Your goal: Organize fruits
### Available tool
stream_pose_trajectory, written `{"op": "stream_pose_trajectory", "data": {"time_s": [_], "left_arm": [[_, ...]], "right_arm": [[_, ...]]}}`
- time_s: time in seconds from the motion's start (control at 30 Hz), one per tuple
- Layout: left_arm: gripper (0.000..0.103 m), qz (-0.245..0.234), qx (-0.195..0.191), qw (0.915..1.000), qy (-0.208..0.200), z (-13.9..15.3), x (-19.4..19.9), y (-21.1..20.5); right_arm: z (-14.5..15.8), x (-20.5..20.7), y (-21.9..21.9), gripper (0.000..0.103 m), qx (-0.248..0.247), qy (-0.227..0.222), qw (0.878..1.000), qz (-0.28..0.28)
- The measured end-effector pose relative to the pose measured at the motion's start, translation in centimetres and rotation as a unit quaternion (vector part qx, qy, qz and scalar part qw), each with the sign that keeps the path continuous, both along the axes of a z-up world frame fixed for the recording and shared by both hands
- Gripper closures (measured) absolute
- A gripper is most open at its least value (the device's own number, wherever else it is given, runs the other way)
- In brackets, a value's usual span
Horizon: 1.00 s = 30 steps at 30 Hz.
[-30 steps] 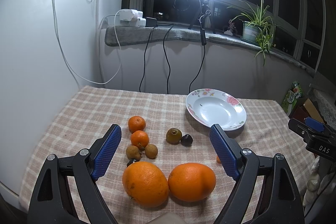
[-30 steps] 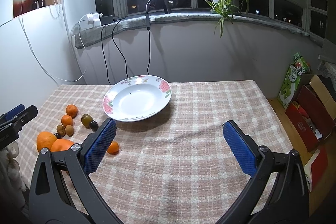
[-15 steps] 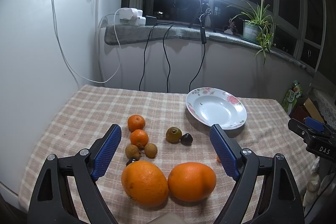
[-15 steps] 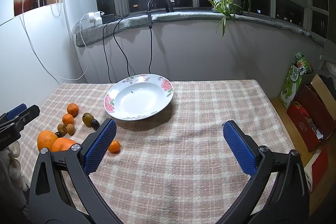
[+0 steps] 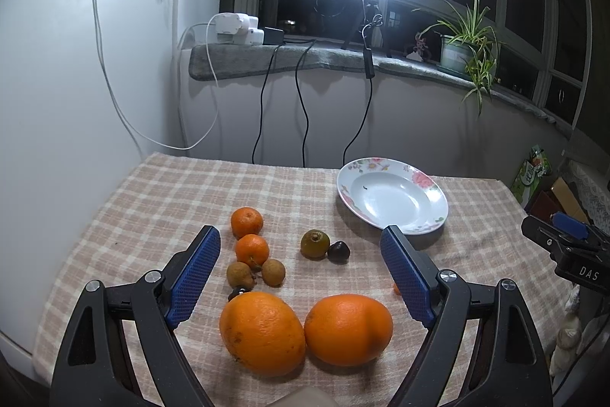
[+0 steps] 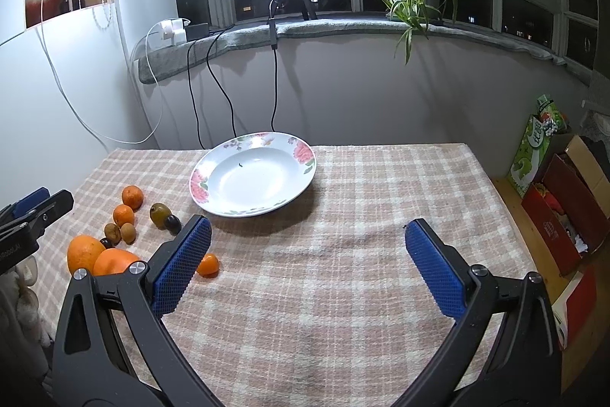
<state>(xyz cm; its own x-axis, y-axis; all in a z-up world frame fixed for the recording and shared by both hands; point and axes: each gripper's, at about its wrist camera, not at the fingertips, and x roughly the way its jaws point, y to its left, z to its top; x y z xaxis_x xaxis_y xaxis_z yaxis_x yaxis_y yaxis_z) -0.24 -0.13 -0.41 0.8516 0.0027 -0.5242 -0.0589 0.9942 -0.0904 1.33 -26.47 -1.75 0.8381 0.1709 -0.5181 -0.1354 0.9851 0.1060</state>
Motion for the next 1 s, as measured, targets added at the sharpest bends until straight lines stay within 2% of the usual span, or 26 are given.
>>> {"op": "stream_pose_trajectory", "data": {"time_s": [1.0], "left_arm": [[0.017, 0.001, -0.005, 1.0, 0.003, -0.8, -0.5, 0.2]], "right_arm": [[-0.3, 0.0, 1.7, 0.0, -0.003, 0.006, 0.999, 0.038]]}}
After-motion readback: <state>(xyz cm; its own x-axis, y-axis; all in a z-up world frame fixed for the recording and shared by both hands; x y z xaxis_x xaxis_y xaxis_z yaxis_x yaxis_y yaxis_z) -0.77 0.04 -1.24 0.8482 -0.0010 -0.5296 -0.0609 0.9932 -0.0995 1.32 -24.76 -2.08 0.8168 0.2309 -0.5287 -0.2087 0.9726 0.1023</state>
